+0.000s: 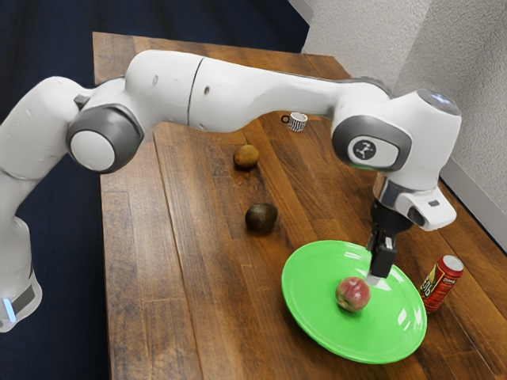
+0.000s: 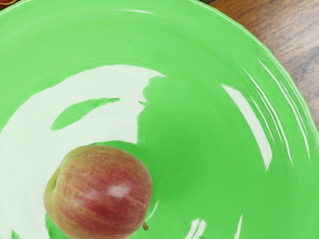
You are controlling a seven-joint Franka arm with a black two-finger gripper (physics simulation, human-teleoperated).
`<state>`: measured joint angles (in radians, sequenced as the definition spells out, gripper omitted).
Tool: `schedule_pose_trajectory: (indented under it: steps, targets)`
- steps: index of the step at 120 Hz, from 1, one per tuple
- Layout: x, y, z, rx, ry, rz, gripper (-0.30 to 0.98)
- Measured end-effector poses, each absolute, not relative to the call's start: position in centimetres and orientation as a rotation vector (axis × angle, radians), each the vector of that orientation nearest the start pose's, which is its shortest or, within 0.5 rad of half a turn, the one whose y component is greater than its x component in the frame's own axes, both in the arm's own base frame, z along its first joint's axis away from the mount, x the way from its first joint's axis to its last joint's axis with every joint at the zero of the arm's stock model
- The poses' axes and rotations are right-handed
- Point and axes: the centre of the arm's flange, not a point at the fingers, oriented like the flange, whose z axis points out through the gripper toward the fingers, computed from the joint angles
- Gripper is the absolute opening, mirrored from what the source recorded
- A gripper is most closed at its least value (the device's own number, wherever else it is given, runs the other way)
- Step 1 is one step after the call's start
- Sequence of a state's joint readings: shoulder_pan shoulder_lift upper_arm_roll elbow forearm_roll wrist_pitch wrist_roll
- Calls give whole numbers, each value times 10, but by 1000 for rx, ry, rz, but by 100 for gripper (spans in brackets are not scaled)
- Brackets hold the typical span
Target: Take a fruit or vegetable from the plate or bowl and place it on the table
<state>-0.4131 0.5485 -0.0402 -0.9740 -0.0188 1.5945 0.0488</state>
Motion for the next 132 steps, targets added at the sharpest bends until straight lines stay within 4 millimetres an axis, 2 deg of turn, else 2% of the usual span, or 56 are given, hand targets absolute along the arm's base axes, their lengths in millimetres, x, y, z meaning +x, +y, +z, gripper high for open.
schedule_pose_trajectory:
  steps: [8, 21, 40, 99, 132]
  targets:
    - [645, -303, 552, -3093, 775, -86, 69]
    - [653, -287, 545, -3087, 727, -72, 69]
    - [662, -274, 534, -3089, 692, -53, 69]
    - [684, -276, 452, -3138, 669, 45, 69]
    - [688, -271, 434, -3167, 660, 53, 66]
